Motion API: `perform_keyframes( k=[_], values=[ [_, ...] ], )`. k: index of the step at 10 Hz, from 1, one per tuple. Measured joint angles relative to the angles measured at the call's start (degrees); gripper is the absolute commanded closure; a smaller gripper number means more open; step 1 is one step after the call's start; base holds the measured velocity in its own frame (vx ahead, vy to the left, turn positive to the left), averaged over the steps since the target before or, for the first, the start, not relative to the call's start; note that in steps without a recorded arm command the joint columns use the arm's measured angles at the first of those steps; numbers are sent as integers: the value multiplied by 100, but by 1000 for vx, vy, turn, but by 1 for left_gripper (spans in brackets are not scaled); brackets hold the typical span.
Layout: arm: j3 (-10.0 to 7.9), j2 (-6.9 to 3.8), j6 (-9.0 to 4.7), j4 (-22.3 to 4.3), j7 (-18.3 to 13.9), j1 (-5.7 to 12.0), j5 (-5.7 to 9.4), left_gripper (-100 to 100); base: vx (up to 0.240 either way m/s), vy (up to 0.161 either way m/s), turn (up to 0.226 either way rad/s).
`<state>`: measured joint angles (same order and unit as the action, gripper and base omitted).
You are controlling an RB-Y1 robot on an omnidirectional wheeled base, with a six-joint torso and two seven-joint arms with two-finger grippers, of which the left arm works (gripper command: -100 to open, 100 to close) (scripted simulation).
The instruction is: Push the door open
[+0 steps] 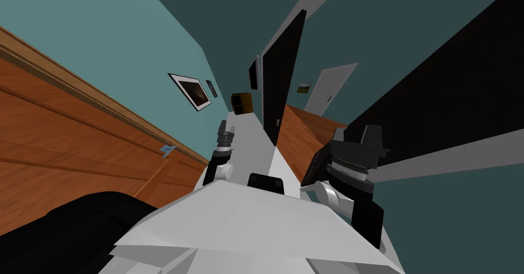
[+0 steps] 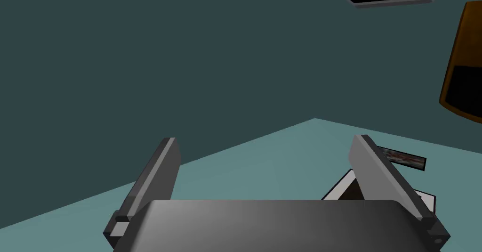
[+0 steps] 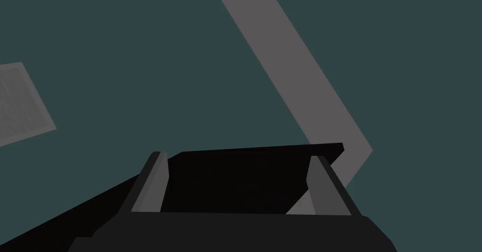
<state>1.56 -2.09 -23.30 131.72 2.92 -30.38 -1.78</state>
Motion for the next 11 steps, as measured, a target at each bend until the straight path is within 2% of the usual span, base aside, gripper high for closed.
perform_keyframes(
  k=[4, 5, 7, 11],
  values=[
    [141, -105, -120, -465, -54, 146, 9, -100, 174, 32, -103],
    [157, -137, -138, -623, -75, 232, 18, -100, 177, 41, -109],
    [345, -123, -267, -978, -57, 310, -26, -100, 163, 42, -120],
    [499, -215, -384, -1530, -128, 504, -8, -100, 124, 39, -113]
  ],
)
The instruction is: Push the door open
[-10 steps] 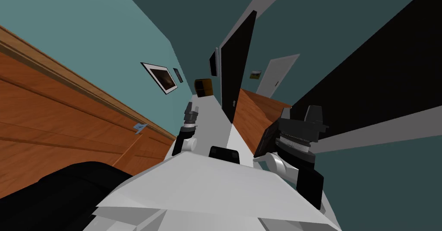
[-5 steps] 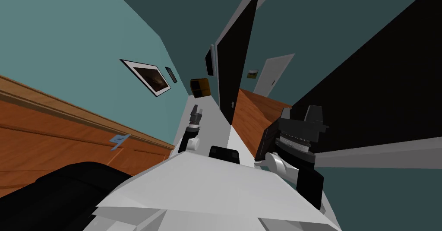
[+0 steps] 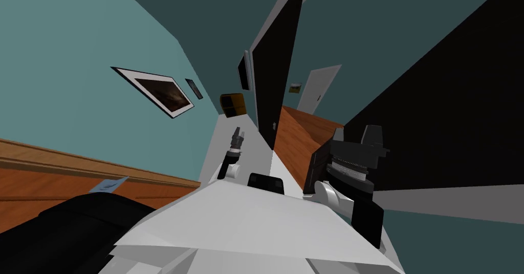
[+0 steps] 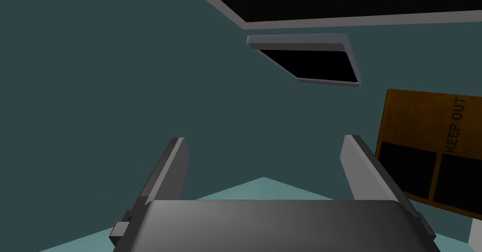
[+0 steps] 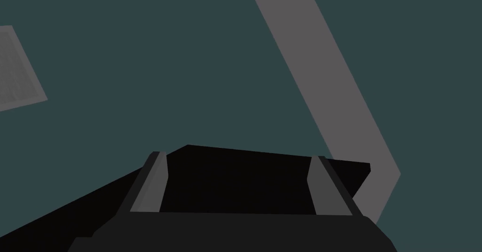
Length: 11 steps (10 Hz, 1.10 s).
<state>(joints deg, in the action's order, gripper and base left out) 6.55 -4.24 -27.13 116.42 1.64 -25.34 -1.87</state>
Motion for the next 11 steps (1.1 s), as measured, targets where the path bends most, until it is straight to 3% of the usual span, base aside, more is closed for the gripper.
perform_keyframes(
  k=[1, 5, 11],
  values=[
    [63, -7, 26, -108, -10, 74, -6, -100, 121, 52, -115],
    [254, -54, -171, -669, -55, 196, -10, -100, 97, 44, -86],
    [496, -109, -314, -1421, -134, 478, -6, -100, 96, 42, -101]
  ],
)
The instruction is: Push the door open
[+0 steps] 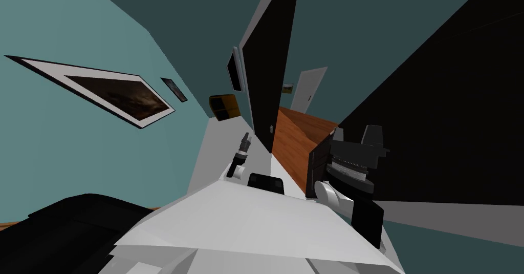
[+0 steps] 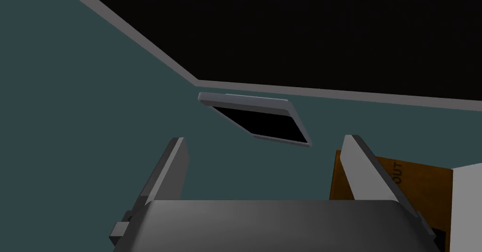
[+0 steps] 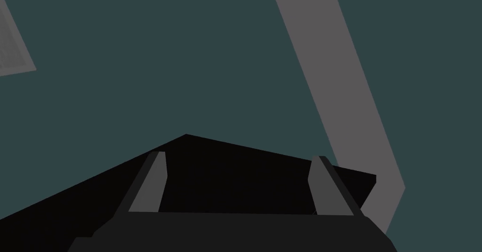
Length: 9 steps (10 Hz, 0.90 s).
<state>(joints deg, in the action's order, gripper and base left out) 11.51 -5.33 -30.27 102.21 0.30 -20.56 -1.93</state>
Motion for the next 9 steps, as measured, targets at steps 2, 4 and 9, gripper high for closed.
perform_keyframes(
  k=[2, 4, 9],
  values=[
    [88, -21, -64, -261, -26, 79, 1, -100, 87, 53, -97],
    [178, -40, -151, -521, -60, 145, 2, -100, 92, 58, -101],
    [402, -43, -339, -1267, -111, 403, -3, -100, 86, 54, -100]
  ],
)
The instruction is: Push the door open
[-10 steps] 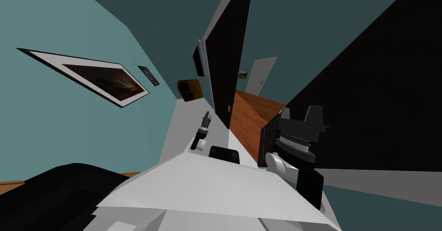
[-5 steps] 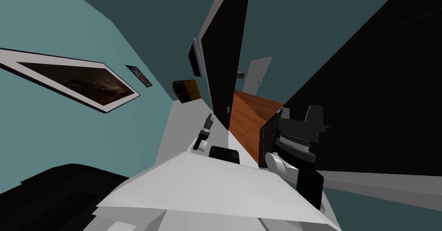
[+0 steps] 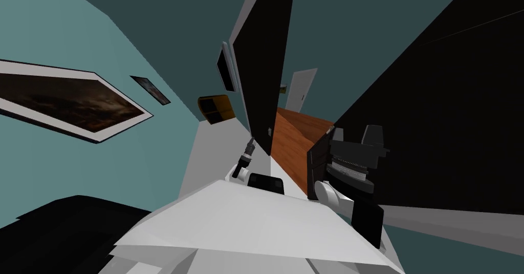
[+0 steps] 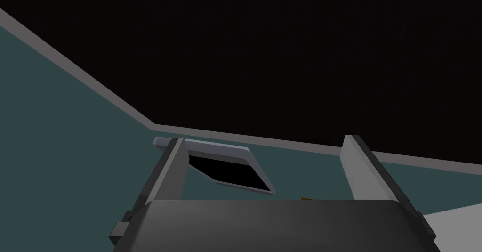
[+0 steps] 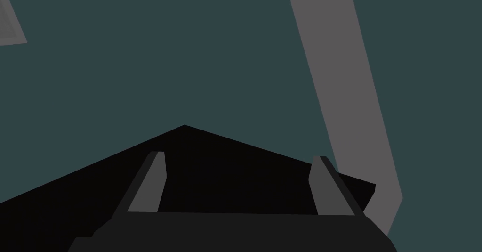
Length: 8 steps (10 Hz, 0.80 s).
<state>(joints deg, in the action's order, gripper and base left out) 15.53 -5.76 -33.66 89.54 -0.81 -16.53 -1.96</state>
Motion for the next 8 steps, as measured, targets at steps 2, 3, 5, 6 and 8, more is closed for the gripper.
perform_keyframes(
  k=[2, 3, 5, 6, 8],
  values=[
    [113, -16, -65, -316, -31, 109, 1, -100, 120, 83, -146],
    [177, -37, -98, -442, -59, 130, 1, -100, 108, 77, -105],
    [282, -6, -172, -734, -65, 220, -10, -100, 82, 63, -100],
    [323, -2, -200, -881, -72, 285, -10, -100, 73, 58, -84],
    [405, 3, -288, -1172, -93, 375, -11, -100, 83, 56, -95]
  ],
)
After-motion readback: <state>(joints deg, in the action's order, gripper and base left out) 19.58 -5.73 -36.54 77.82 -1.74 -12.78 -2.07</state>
